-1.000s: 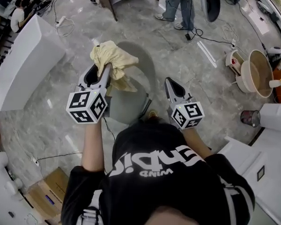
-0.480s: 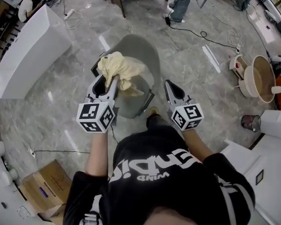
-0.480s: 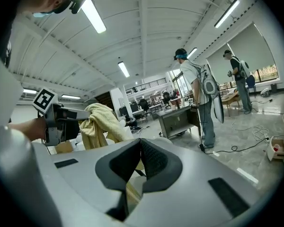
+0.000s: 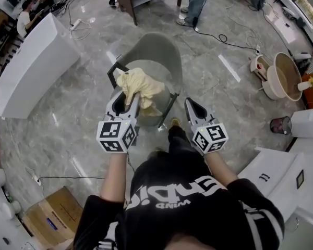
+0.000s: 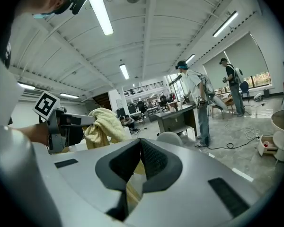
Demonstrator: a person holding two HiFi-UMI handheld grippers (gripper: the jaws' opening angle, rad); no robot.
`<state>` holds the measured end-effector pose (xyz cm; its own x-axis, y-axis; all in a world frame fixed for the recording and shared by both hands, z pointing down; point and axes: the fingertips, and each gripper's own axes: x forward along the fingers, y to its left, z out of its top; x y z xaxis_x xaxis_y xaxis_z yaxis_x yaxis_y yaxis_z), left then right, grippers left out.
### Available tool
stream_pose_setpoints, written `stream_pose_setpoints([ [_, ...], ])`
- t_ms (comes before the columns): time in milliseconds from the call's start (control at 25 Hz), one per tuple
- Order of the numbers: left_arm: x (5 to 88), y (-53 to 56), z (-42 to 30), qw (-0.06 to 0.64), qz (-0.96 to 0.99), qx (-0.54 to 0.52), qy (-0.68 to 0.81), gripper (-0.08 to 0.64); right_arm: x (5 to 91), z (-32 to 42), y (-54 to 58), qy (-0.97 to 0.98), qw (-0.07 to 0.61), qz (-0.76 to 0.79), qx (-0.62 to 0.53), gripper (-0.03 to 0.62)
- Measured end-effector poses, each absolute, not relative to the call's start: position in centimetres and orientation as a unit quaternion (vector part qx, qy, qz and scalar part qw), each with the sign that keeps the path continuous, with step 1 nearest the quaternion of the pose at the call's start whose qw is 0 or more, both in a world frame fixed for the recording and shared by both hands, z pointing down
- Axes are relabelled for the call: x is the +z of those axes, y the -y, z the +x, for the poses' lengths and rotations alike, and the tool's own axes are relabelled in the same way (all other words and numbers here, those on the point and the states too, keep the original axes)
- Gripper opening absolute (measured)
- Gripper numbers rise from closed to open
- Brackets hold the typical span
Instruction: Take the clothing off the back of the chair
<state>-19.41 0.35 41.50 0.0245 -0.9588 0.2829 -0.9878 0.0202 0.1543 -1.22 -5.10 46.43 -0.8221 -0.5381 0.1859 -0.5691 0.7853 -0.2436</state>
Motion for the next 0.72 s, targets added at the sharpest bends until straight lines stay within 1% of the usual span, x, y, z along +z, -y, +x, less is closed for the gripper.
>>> stream_pose_setpoints([
  [400,42.2,-7.7,-15.6,0.176,0.692,0.045,0.698,0.164,43.8,2.4,-0.6,0.945,0.05,0.293,0.135,0.014],
  [720,43.2,-10.0,-12.5,0.161,0.682,0.038,0.712,0.165,43.6,4.4,-1.9,0.954,0.043,0.273,0.12,0.014],
])
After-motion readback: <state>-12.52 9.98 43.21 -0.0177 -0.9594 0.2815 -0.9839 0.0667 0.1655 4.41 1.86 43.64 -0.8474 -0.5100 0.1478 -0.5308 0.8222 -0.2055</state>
